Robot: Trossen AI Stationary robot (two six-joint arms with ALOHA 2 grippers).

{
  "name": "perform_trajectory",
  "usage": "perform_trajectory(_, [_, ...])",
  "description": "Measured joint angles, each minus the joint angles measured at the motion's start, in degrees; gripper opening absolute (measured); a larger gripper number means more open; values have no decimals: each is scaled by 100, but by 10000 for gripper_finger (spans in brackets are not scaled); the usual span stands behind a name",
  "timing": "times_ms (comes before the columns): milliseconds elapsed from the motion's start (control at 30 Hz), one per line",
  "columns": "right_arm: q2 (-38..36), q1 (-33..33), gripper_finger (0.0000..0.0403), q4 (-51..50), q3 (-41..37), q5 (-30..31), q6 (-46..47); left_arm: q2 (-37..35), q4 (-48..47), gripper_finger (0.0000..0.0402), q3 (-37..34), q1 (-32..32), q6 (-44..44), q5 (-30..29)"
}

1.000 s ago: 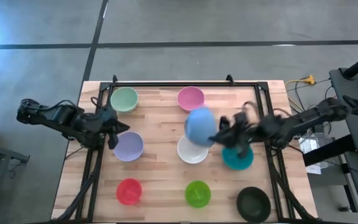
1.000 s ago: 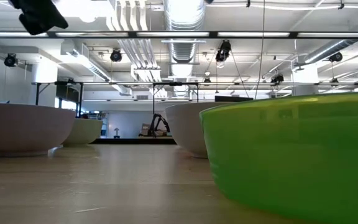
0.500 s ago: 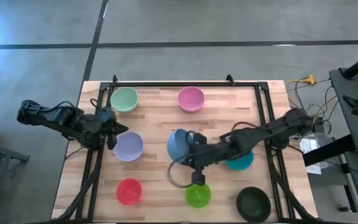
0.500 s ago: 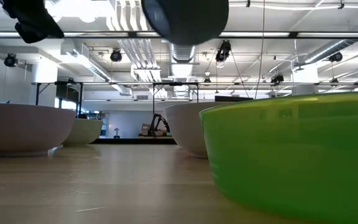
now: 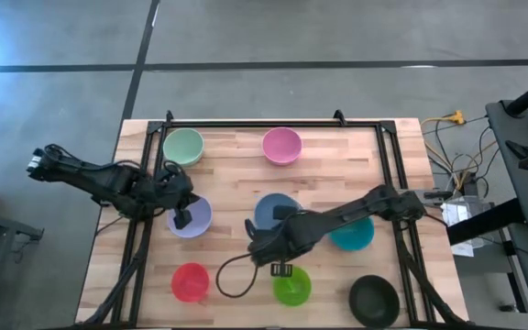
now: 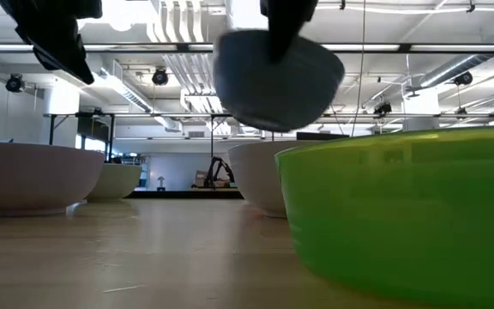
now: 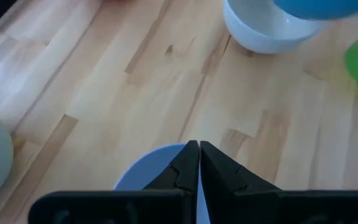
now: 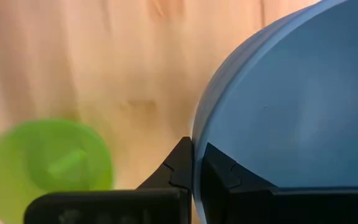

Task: Nest bowls inside each other
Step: Stack the top light blue bowl on top of the white bowl

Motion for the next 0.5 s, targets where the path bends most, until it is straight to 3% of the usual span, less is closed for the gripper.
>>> perform_trajectory(200, [324, -111, 9, -294, 242, -11, -57, -85, -18, 0, 0, -2, -4, 32])
perform_trajectory(500, [339, -338, 9, -288, -27, -60, -150, -627, -51, 0, 0, -2, -13, 34])
